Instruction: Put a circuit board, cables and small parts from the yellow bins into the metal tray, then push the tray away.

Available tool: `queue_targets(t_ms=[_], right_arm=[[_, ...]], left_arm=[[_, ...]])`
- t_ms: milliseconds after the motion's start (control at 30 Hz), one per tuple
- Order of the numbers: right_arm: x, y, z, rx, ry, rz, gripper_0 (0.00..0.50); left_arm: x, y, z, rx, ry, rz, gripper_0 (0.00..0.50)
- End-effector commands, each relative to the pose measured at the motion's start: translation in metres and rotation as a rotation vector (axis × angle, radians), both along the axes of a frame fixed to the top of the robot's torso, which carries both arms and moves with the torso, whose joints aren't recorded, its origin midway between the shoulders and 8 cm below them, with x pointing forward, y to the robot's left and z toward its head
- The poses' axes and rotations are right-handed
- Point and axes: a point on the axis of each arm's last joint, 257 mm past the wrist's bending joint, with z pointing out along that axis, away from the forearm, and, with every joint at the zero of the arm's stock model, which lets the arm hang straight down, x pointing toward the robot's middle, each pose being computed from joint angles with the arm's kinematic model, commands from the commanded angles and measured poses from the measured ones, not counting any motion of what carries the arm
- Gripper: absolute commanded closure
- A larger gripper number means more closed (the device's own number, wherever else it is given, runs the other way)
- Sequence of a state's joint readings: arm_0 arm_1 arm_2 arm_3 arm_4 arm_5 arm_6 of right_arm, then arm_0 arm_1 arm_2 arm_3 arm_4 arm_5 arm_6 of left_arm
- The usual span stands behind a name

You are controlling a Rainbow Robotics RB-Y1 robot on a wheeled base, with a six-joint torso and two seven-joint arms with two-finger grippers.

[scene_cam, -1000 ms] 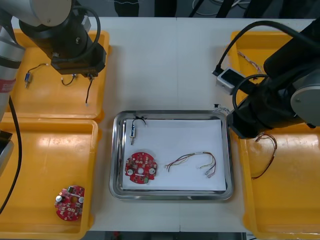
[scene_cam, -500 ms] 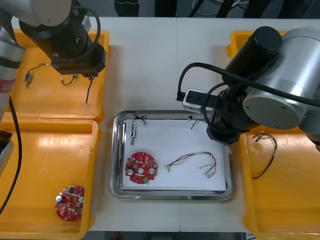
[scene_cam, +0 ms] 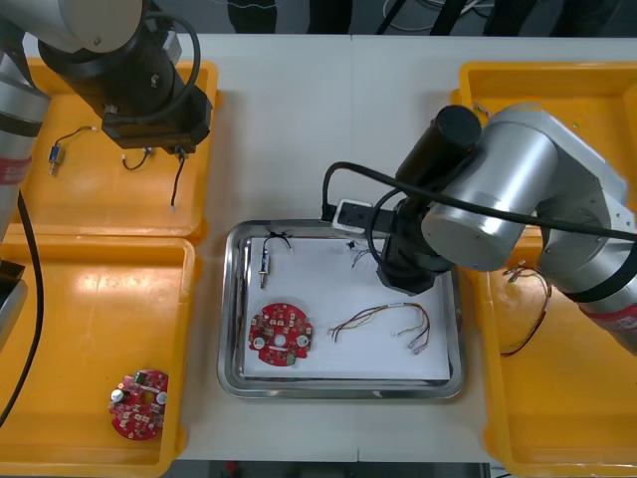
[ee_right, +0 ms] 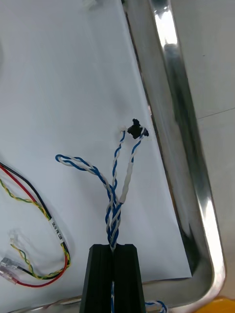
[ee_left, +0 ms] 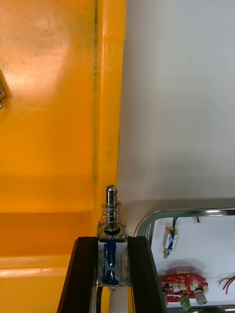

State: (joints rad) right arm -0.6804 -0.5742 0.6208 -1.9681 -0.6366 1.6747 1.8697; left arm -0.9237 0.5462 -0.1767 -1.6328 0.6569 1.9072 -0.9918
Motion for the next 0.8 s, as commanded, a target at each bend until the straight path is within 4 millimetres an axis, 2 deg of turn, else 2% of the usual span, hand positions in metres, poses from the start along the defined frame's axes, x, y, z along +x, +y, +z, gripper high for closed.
queue_targets(t_ms=[33, 200, 433, 533, 567, 600, 667, 800], right_arm=[[0.002, 0.016, -0.003, -0.03, -0.031, 0.071, 0.5], [0.008, 0.02, -0.016, -0.027, -0.039, 0.074, 0.5], [0.016, 0.02, -0.021, -0.022, -0.05, 0.065, 0.493], [0.017, 0.018, -0.02, -0.025, -0.055, 0.058, 0.378], [0.018, 0.018, -0.02, -0.025, -0.056, 0.056, 0.222], [0.017, 0.018, -0.02, -0.023, -0.055, 0.055, 0.095], [0.018, 0.018, -0.02, -0.023, -0.054, 0.05, 0.0], [0.017, 0.016, -0.02, -0.025, -0.051, 0.042, 0.0]], left_arm=[[-0.006, -0.011, 0.0, -0.036, -0.001, 0.031, 0.5], [-0.006, -0.011, 0.0, -0.036, 0.0, 0.031, 0.5], [-0.006, -0.012, 0.0, -0.038, 0.0, 0.031, 0.5], [-0.006, -0.013, 0.0, -0.04, 0.0, 0.031, 0.5], [-0.006, -0.012, 0.0, -0.039, 0.001, 0.032, 0.5], [-0.007, -0.011, 0.0, -0.039, 0.002, 0.034, 0.5], [-0.006, -0.012, 0.0, -0.041, 0.0, 0.032, 0.5], [-0.006, -0.012, 0.0, -0.04, 0.001, 0.035, 0.5]])
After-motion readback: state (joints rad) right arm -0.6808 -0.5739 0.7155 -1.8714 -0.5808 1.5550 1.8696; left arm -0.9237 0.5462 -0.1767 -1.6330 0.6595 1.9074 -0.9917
